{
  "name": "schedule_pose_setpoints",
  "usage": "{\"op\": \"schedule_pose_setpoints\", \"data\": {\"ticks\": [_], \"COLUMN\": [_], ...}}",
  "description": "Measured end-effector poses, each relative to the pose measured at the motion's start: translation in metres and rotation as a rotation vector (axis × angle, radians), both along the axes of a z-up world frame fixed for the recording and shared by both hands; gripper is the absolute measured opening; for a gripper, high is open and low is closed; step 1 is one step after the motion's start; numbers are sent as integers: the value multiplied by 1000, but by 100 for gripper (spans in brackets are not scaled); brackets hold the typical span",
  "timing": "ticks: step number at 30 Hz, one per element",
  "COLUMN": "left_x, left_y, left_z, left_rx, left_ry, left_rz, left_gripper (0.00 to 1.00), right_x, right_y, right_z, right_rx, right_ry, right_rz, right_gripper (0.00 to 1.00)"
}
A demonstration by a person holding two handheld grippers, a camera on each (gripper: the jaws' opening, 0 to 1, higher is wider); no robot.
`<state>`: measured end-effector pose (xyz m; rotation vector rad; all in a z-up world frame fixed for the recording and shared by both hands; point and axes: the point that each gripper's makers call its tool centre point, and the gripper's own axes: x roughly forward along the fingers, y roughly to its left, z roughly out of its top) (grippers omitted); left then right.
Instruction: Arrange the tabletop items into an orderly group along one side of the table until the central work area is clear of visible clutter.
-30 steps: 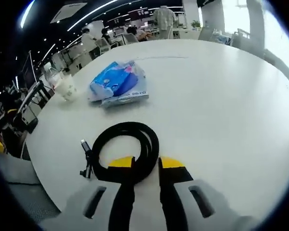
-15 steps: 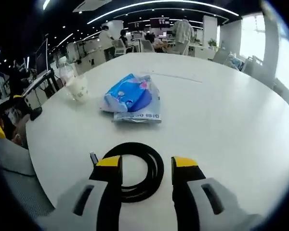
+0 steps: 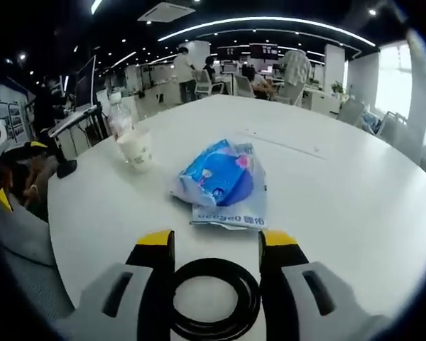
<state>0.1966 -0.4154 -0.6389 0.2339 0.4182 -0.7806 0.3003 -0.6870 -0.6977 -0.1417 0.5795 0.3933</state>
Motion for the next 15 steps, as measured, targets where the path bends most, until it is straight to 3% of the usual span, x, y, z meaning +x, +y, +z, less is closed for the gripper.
{"op": "schedule_pose_setpoints", "data": {"ticks": [5, 15], "left_x": [1, 2], "left_y": [0, -2], "left_z": [2, 4], "left_rx": [-8, -11], "left_ry": [-2, -5], "left_rz": [9, 13], "left_gripper": [99, 99], "right_x": [19, 44], "right_y": [15, 28], "right_z": [2, 2], "right_rx": [-31, -37], "right_ry": [-42, -39], "right_rz": [72, 99], "right_gripper": [47, 47]}}
